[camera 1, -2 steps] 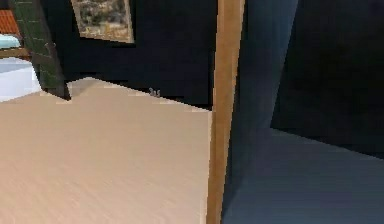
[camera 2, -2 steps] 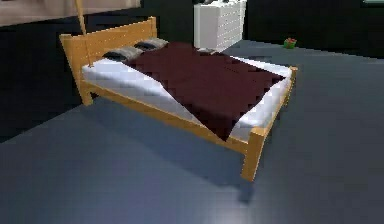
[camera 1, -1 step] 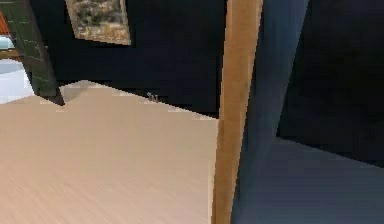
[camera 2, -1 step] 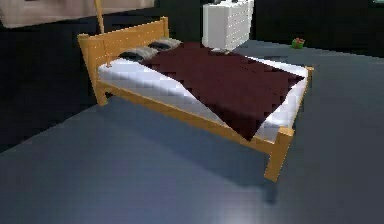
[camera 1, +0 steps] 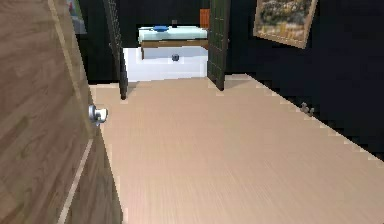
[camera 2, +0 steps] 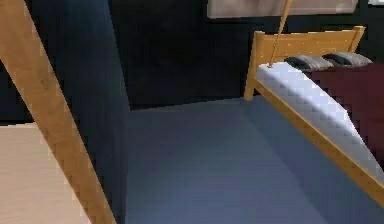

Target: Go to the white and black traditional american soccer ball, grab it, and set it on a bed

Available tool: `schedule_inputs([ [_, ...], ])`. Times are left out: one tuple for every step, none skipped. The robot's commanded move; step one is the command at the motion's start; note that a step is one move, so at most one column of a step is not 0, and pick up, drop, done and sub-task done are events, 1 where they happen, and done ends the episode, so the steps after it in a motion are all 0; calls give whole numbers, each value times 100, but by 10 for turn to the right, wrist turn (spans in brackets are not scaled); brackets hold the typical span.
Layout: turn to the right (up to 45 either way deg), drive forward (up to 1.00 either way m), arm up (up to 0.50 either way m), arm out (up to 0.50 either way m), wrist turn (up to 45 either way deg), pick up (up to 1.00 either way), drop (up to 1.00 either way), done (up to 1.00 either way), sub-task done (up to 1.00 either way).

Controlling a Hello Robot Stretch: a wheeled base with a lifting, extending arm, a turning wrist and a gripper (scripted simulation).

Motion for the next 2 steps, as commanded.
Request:
schedule_inputs([
  [0, 70, 0, 0, 0, 0, 0, 0, 0],
  [-120, 0, 0, 0, 0, 0, 0, 0, 0],
])
